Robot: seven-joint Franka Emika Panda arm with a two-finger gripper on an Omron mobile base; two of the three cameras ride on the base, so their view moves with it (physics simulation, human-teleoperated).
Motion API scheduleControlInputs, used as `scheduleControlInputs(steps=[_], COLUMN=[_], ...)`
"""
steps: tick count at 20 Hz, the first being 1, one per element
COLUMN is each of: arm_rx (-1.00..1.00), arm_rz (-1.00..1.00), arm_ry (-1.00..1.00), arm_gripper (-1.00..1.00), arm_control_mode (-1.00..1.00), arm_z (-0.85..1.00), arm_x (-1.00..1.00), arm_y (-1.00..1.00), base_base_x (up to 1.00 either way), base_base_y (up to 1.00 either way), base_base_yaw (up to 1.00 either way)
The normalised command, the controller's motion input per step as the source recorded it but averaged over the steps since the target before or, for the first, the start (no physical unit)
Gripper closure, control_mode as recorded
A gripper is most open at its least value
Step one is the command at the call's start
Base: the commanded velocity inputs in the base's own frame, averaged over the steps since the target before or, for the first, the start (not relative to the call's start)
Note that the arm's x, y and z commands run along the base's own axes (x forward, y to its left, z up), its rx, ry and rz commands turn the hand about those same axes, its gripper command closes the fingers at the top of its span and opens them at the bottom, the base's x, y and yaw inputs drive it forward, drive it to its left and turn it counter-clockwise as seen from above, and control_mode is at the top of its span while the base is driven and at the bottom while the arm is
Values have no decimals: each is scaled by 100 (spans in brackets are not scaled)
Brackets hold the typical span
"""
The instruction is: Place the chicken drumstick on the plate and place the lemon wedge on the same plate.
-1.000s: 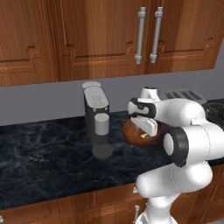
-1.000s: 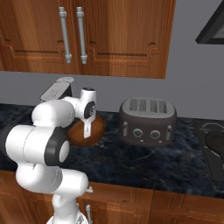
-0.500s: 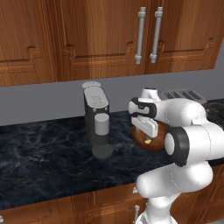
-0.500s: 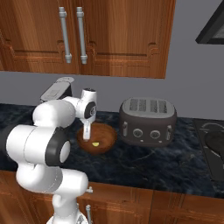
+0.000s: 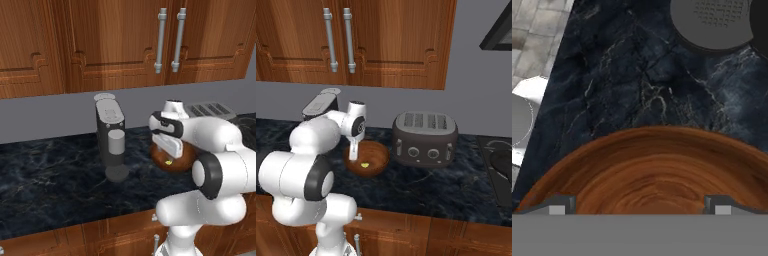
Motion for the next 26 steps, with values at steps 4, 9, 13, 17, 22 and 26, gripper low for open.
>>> scheduleControlInputs(steps=[4,9,13,17,22,26], arm_rx=[0,0,-3,-8,-13,-12], arm_rz=[-17,-27,-34,-35,-27,-18], arm_ry=[0,2,0,0,0,0], arm_gripper=[-100,-100,-100,-100,-100,-100], arm_control_mode=[-100,-100,-100,-100,-100,-100], arm_z=[30,42,2,0,0,1], arm_x=[-70,-68,-75,-60,-17,40], arm_y=[0,-1,0,0,0,9], base_base_x=[0,0,0,0,0,0], base_base_y=[0,0,0,0,0,0], base_base_yaw=[0,0,0,0,0,0])
